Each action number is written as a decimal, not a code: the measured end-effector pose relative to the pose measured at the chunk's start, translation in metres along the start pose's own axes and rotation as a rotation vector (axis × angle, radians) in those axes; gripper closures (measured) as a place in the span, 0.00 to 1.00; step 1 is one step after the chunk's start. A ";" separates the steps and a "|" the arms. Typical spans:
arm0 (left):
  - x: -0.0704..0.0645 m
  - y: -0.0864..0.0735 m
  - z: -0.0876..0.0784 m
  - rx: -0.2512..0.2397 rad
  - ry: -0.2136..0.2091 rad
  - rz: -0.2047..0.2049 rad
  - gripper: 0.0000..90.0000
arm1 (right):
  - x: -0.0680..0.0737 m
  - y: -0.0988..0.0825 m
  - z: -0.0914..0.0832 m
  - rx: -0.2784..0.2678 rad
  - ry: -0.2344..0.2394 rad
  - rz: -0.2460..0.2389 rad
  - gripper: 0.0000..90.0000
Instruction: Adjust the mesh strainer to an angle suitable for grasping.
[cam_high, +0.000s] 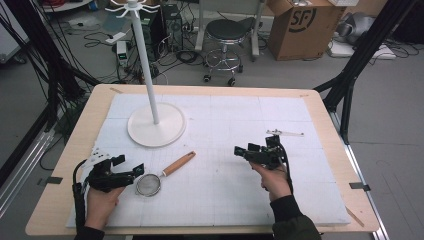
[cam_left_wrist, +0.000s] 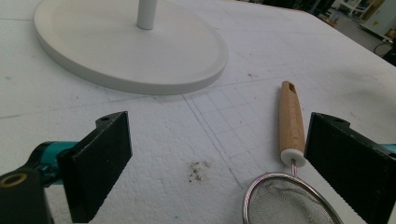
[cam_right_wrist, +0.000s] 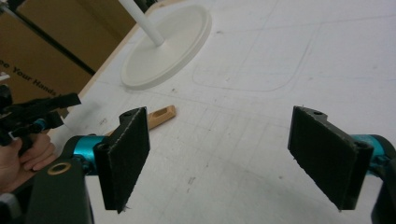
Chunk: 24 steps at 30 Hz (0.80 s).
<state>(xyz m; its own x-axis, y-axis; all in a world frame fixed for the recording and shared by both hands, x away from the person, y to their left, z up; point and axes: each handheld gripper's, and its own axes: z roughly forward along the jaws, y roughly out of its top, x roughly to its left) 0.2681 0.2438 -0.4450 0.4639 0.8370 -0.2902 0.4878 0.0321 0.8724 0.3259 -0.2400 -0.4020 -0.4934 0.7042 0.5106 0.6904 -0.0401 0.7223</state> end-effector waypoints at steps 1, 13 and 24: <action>0.000 0.000 0.000 0.002 0.000 0.001 0.09 | -0.002 -0.001 -0.006 -0.012 0.001 -0.003 0.21; -0.004 0.000 0.001 0.010 -0.007 0.002 0.09 | -0.017 -0.011 -0.043 -0.087 -0.018 0.019 0.20; -0.011 -0.001 0.004 0.015 -0.019 0.022 0.09 | -0.016 -0.029 -0.066 -0.120 0.009 -0.019 0.19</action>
<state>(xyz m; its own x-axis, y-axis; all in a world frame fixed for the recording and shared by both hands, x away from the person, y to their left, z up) 0.2656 0.2328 -0.4439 0.4883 0.8271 -0.2783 0.4880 0.0056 0.8728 0.2786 -0.2966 -0.4001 -0.5109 0.6990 0.5004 0.6127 -0.1122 0.7823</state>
